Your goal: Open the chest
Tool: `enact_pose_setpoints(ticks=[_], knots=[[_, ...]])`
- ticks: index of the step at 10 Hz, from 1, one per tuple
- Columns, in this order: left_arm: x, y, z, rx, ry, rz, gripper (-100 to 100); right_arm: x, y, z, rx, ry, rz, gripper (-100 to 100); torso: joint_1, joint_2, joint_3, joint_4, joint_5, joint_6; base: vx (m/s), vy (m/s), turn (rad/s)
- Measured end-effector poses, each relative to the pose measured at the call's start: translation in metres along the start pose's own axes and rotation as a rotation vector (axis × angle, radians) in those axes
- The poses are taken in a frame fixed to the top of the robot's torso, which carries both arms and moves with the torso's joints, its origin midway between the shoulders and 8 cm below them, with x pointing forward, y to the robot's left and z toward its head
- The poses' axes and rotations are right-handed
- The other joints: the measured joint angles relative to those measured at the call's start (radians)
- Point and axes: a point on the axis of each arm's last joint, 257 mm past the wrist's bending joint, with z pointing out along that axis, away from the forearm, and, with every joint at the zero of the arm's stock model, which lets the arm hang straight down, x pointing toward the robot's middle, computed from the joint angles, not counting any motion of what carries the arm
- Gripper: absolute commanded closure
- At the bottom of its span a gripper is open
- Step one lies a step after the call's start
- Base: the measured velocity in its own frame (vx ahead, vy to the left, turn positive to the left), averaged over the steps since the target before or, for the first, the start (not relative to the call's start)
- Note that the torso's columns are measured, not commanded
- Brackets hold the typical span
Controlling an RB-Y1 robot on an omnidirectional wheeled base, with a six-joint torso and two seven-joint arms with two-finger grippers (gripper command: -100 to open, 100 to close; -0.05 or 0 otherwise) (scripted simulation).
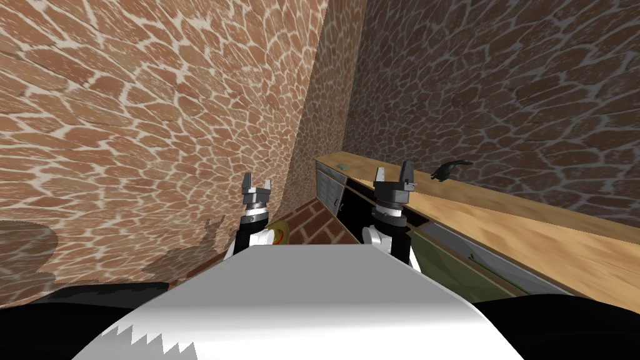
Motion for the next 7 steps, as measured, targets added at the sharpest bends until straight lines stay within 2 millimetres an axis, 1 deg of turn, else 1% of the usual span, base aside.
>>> enact_pose_setpoints(ticks=[1,2,7], knots=[[0.0000,0.0000,0.0000,0.000,0.000,0.000,0,0.0000,0.0000,0.0000,0.000,0.000,0.000,0,0.000,0.040,-0.082,0.041,0.000,0.000,0.000,0.000,0.000],[0.0000,0.0000,0.0000,0.000,0.000,0.000,0,0.0000,0.0000,0.0000,0.000,0.000,0.000,0,0.000,0.104,-0.209,0.105,0.000,0.000,0.000,0.000,0.000],[0.0000,-0.0002,0.0000,0.000,0.000,0.000,0,0.0000,0.0001,0.0000,0.000,0.000,0.000,0,0.000,0.470,-0.939,0.470,0.000,0.000,0.000,0.000,0.000]])
